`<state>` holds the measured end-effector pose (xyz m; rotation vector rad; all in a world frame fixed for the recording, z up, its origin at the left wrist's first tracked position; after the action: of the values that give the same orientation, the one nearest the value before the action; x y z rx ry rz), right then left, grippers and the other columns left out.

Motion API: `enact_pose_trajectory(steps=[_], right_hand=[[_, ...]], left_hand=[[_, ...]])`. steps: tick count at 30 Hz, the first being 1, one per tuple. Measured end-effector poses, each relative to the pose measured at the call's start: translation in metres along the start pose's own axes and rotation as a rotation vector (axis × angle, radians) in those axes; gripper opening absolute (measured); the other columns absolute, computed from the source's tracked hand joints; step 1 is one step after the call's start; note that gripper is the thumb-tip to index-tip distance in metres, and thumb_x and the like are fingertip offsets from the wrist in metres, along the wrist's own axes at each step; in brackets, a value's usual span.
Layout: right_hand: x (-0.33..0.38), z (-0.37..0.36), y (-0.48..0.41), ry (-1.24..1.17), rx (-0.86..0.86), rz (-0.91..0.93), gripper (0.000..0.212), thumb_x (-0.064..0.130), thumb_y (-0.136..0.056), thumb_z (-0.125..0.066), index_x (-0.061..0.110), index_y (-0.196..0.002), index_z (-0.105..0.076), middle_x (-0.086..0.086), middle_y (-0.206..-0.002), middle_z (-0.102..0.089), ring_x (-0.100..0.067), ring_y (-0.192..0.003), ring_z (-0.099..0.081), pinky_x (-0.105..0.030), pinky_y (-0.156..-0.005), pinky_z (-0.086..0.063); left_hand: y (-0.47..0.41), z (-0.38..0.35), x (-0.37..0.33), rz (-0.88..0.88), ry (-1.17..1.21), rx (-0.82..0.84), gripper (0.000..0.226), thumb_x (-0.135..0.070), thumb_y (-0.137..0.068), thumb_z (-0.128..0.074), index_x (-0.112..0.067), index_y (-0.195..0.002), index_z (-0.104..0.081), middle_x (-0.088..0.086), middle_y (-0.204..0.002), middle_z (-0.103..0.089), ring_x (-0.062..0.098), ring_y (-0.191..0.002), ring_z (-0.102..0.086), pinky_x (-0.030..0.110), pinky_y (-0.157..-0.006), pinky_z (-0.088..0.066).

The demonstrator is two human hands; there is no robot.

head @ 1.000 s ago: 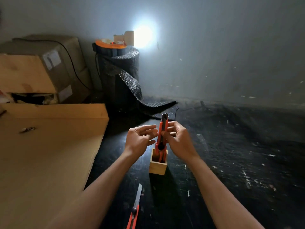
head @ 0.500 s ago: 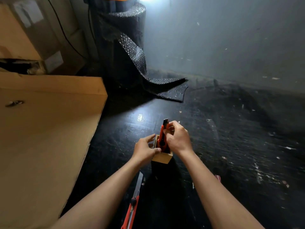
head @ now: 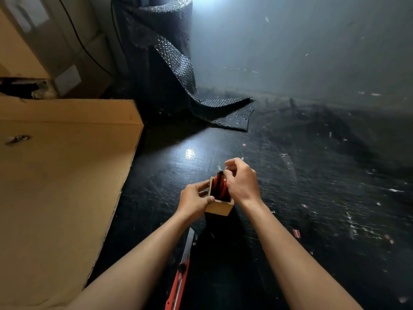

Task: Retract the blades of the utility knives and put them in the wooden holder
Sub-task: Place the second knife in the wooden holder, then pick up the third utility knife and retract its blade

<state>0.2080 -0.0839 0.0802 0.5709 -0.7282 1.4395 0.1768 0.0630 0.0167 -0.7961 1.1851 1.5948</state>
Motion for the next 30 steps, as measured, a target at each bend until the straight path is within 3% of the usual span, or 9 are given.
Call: enact_pose_trajectory(steps=[7, 12, 19, 25, 30], right_hand=[[0.011, 0.022, 0.019, -0.018, -0.044, 0.085, 0.019, 0.012, -0.092, -0.064, 0.013, -0.11, -0.067, -0.005, -0.098, -0.073, -0.017, -0.091, -0.068, -0.031, -0.081, -0.058], [0.017, 0.024, 0.058, -0.032, -0.02, 0.088, 0.017, 0.015, -0.091, -0.066, 0.016, -0.107, -0.068, -0.002, -0.096, -0.073, -0.015, -0.088, -0.068, -0.029, -0.077, -0.057], [-0.001, -0.017, 0.139, -0.03, 0.249, -0.057, 0.015, 0.019, -0.093, -0.065, 0.017, -0.107, -0.068, 0.002, -0.095, -0.071, -0.011, -0.086, -0.066, -0.022, -0.074, -0.051], [-0.018, -0.067, 0.204, 0.041, 0.489, -0.216, 0.019, 0.022, -0.09, -0.066, 0.022, -0.11, -0.068, 0.001, -0.103, -0.072, -0.016, -0.095, -0.068, -0.038, -0.084, -0.059], [-0.026, -0.089, 0.241, -0.036, 0.587, -0.358, 0.025, 0.018, -0.09, -0.065, 0.025, -0.114, -0.061, 0.005, -0.096, -0.069, -0.01, -0.088, -0.069, -0.038, -0.085, -0.06]], left_hand=[[0.025, 0.012, -0.006, -0.012, -0.04, -0.05, 0.063, -0.006, -0.082, -0.084, -0.009, -0.14, -0.061, 0.01, -0.14, -0.067, 0.022, -0.125, -0.067, 0.041, -0.107, -0.054], [0.069, 0.03, 0.008, -0.039, -0.13, -0.11, 0.051, -0.008, -0.084, -0.081, -0.012, -0.133, -0.068, 0.006, -0.129, -0.074, 0.016, -0.115, -0.072, 0.037, -0.104, -0.056], [0.137, 0.043, 0.062, 0.085, -0.242, -0.025, 0.043, -0.008, -0.084, -0.079, -0.016, -0.126, -0.073, -0.001, -0.118, -0.078, 0.008, -0.103, -0.071, 0.031, -0.104, -0.055], [0.172, 0.043, 0.103, 0.204, -0.312, 0.031, 0.045, -0.01, -0.073, -0.081, -0.017, -0.118, -0.077, -0.001, -0.105, -0.081, 0.012, -0.101, -0.075, 0.028, -0.096, -0.057], [0.191, 0.033, 0.113, 0.242, -0.21, 0.048, 0.028, -0.018, -0.074, -0.087, -0.021, -0.1, -0.078, -0.007, -0.09, -0.079, 0.004, -0.088, -0.073, 0.016, -0.08, -0.053]])
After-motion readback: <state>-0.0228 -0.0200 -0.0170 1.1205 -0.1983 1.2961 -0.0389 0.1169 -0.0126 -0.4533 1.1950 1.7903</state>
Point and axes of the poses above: each hand's wrist, its own y-axis away from the middle knuckle, its own z-axis out of the back of the hand, x = y × z, the point moved 1 cm from there along -y, towards the middle knuckle
